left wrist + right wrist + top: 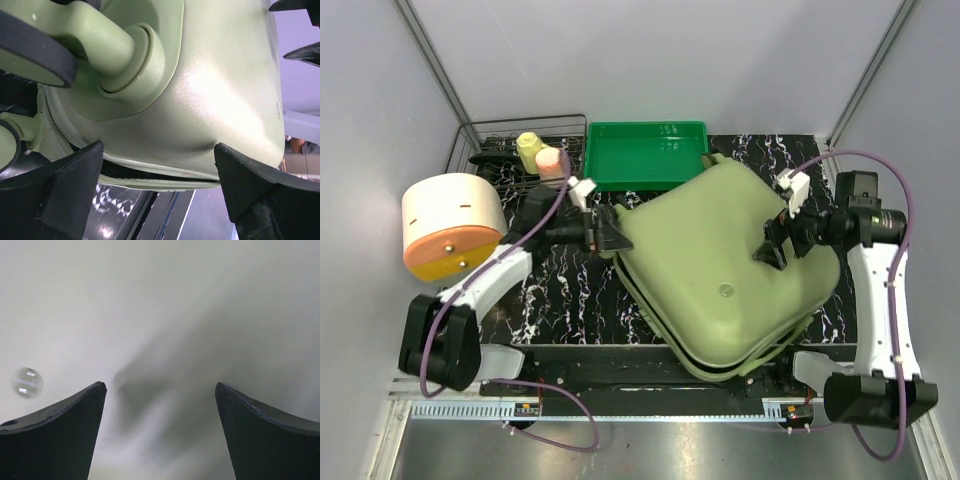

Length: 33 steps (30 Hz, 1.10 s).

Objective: Open, take out, and arrange the luggage

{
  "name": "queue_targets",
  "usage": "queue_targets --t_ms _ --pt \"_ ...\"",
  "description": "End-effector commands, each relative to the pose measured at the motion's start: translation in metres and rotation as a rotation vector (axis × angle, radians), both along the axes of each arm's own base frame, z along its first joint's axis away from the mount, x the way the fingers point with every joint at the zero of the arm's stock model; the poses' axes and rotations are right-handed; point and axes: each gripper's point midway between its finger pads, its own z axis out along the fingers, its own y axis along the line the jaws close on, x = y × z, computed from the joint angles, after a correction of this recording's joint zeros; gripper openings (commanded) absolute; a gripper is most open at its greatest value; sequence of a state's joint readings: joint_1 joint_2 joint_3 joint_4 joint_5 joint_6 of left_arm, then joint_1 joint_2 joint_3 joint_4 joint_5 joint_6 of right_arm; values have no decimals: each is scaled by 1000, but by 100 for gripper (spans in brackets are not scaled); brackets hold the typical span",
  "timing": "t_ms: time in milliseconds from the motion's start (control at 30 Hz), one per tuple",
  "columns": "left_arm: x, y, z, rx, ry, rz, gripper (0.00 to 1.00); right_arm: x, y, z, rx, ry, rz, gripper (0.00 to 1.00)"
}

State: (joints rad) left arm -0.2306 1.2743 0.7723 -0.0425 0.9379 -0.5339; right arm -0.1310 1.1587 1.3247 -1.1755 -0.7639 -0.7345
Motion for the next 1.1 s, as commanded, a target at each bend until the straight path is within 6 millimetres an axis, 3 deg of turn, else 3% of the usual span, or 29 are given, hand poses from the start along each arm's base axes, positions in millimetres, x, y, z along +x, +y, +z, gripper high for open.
queue_targets --t_ms 0,67,133,167,200,267,367,433,467,500,533,567,633,700,767,867,1067 --pt "-17 -69 16 -66 -3 -208 96 -40 -16 -2 -111 110 -136 100" --pt "-5 -84 12 -65 12 -206 96 -27 -26 15 -139 29 -210 100" --pt "11 -99 26 -92 -16 -194 97 -20 -26 34 -127 -22 -226 100" --pt "22 -104 23 -109 16 -178 97 -19 -25 38 -120 -25 -224 100" --pt "31 -108 34 -129 1 -172 97 -19 -23 44 -113 -36 -220 100" --pt "39 -109 38 -141 3 -162 97 -18 -26 39 -124 -11 -225 100" --pt "41 -90 48 -146 -31 -104 97 -13 -27 36 -130 -14 -228 100" --pt "45 -65 35 -88 -7 3 97 -9 -22 42 -93 -9 -230 100" --pt "44 -48 38 -47 -15 92 97 -8 -20 45 -75 -6 -232 100" --pt "42 -32 19 -7 31 159 98 -6 -16 50 -40 5 -244 100" --pt "40 -21 21 17 23 228 98 -1 -13 50 -26 13 -244 100" --pt "31 -12 3 77 90 265 98 1 -11 50 -15 21 -246 100" --pt "18 -7 -14 113 152 311 99 8 -8 51 2 29 -257 100" --pt "6 -12 -31 126 192 316 99 9 -2 54 -1 21 -239 100" --pt "5 -17 -34 120 185 337 99 10 7 53 -14 19 -208 100" --pt "5 -32 -36 121 200 321 99 -1 30 49 -48 14 -106 100" --pt "6 -66 -50 124 208 253 99 -23 49 50 -91 -37 30 100"
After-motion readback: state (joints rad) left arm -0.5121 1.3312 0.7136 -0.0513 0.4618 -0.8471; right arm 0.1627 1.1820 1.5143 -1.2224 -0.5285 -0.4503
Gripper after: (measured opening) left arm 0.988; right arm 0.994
